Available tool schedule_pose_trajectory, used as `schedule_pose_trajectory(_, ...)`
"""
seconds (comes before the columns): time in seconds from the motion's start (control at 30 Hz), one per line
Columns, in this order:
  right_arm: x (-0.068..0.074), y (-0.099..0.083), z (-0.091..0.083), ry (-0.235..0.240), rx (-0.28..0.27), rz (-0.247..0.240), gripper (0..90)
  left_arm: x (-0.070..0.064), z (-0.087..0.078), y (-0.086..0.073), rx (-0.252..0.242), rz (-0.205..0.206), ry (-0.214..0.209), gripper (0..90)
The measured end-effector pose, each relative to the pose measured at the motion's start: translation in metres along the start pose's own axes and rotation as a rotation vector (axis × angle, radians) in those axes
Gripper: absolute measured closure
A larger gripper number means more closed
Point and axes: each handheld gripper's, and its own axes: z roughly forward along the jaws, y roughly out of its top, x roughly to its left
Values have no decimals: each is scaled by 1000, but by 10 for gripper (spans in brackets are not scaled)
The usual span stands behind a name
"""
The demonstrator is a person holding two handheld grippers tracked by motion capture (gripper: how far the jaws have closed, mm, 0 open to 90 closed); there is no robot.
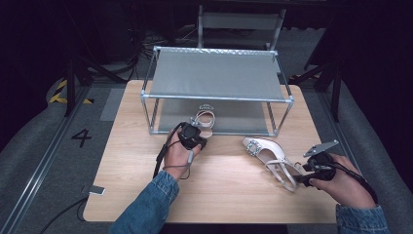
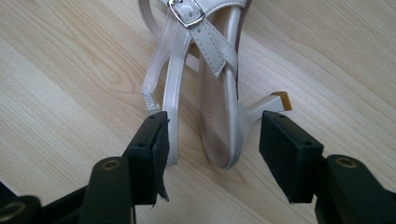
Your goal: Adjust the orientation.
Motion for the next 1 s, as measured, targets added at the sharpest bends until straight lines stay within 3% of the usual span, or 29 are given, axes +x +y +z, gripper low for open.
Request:
schedule_pose_trajectory(0.2, -1, -1, 1, -3, 3, 5, 435, 3, 5, 14, -19, 4, 11, 788)
schedule_pose_trajectory(0.63, 0, 1, 3, 7, 4, -5, 435, 17, 24, 42, -38, -34, 37, 788)
schedule_pose_trajectory(0.77, 1, 1, 5, 10, 4, -6, 435, 23, 33, 47, -50, -59, 46, 787)
schedule_pose_trajectory(0.83, 0, 0, 5, 14, 8, -3, 435, 26, 39, 47, -43, -96, 55, 787)
schedule_pose_trajectory(0.87, 0, 0, 5, 13, 9, -2, 435, 35, 41, 49, -43, -15, 61, 787)
schedule_pose_trajectory(0.9, 0, 0, 5, 13, 9, -2, 435, 35, 41, 49, -43, -15, 61, 789)
schedule_pose_trajectory(0.93, 0, 0, 5, 13, 8, -2, 435, 35, 44, 48, -37, -41, 61, 789)
schedule_pose_trajectory(1.0, 0, 0, 6, 13, 9, -2, 435, 41, 46, 50, -21, 9, 91, 788)
